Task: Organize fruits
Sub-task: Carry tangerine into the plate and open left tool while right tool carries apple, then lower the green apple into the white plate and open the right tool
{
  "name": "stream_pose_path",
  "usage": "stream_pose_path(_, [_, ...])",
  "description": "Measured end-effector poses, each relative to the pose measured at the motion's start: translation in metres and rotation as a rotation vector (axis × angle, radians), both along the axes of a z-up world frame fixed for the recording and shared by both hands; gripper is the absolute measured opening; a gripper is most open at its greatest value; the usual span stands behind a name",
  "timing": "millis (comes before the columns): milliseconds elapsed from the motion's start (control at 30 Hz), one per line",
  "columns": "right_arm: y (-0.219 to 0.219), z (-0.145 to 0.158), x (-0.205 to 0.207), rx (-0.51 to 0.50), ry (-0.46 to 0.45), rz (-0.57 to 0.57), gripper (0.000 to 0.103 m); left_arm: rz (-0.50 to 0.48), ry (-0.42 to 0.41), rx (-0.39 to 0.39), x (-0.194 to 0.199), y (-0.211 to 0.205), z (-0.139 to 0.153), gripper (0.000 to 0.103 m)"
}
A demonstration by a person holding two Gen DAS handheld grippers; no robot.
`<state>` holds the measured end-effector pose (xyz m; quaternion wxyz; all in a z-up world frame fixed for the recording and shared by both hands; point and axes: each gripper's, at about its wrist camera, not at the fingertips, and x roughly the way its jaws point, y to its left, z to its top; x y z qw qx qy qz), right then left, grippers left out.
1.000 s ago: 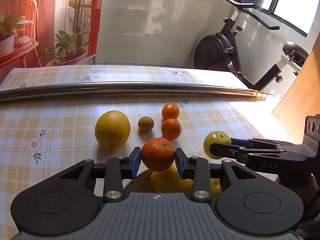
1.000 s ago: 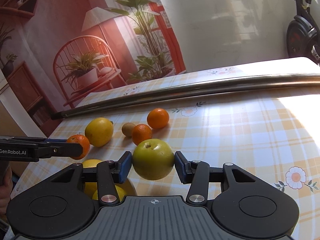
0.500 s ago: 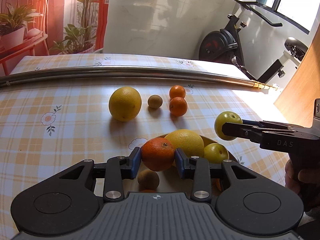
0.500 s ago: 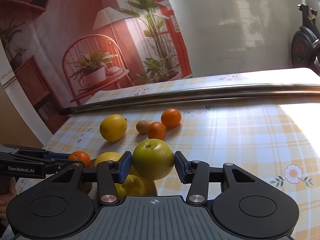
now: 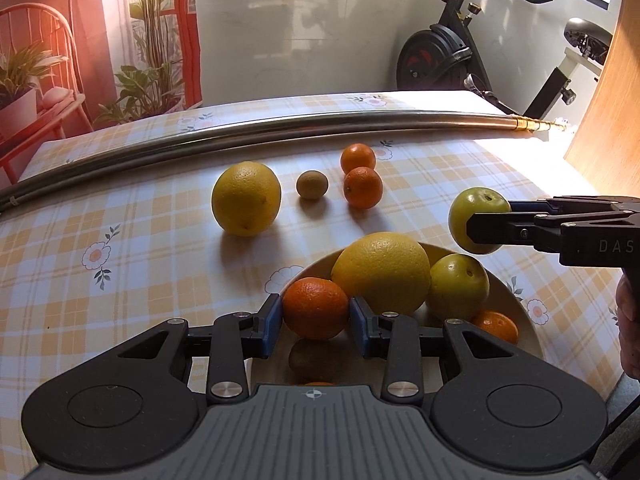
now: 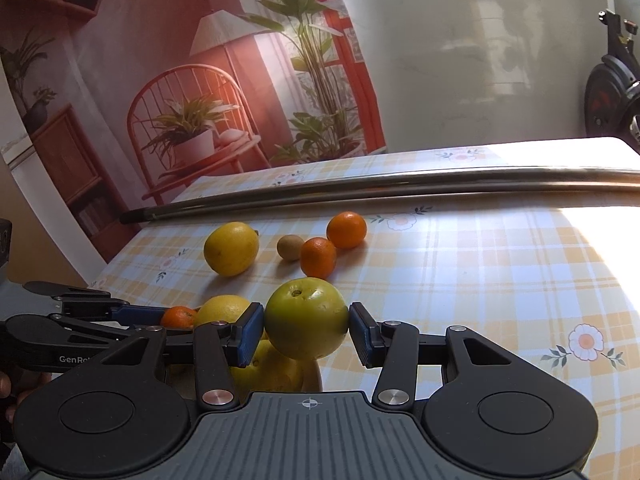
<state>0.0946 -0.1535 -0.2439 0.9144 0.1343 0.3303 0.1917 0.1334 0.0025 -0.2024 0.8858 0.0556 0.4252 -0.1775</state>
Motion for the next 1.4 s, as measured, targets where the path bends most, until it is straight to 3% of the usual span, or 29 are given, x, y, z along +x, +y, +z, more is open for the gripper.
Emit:
stream_pose_path(233, [0.001, -0.001, 0.0, -0.002, 0.002, 0.003, 0.043, -0.005, 0.013, 0.002, 0.0, 0.001, -0.005, 0.039])
stream_pose_path(400, [0.002, 0.003, -0.003, -0.006, -0.004, 0.009, 0.043, 0.033, 0.009, -0.05, -0.002, 0.009, 0.0, 0.04])
stream_pose_path(600, [0.008, 0.012, -0.006, -0.011, -0.01, 0.033, 0.043, 0.094, -0.018, -0.09, -0.003, 0.017, 0.015, 0.045])
stream_pose_path(700, [0.014, 0.018, -0.01, -0.018, -0.018, 0.056, 0.043, 0.121, -0.025, -0.085, -0.005, 0.02, 0.022, 0.053])
stream_pose_path(833, [0.024, 0.024, -0.012, -0.005, 0.007, 0.09, 0.043, 0.15, -0.059, -0.065, -0.014, 0.026, 0.033, 0.06])
stream_pose_path(1000, [0.053, 0.029, -0.016, -0.065, 0.032, 0.187, 0.043, 0.206, -0.086, -0.091, -0.027, 0.042, 0.043, 0.061])
stream_pose_path(1400, [0.104, 0.016, -0.01, -0.166, 0.156, 0.326, 0.043, 0.25, -0.093, -0.137, -0.035, 0.058, 0.035, 0.062])
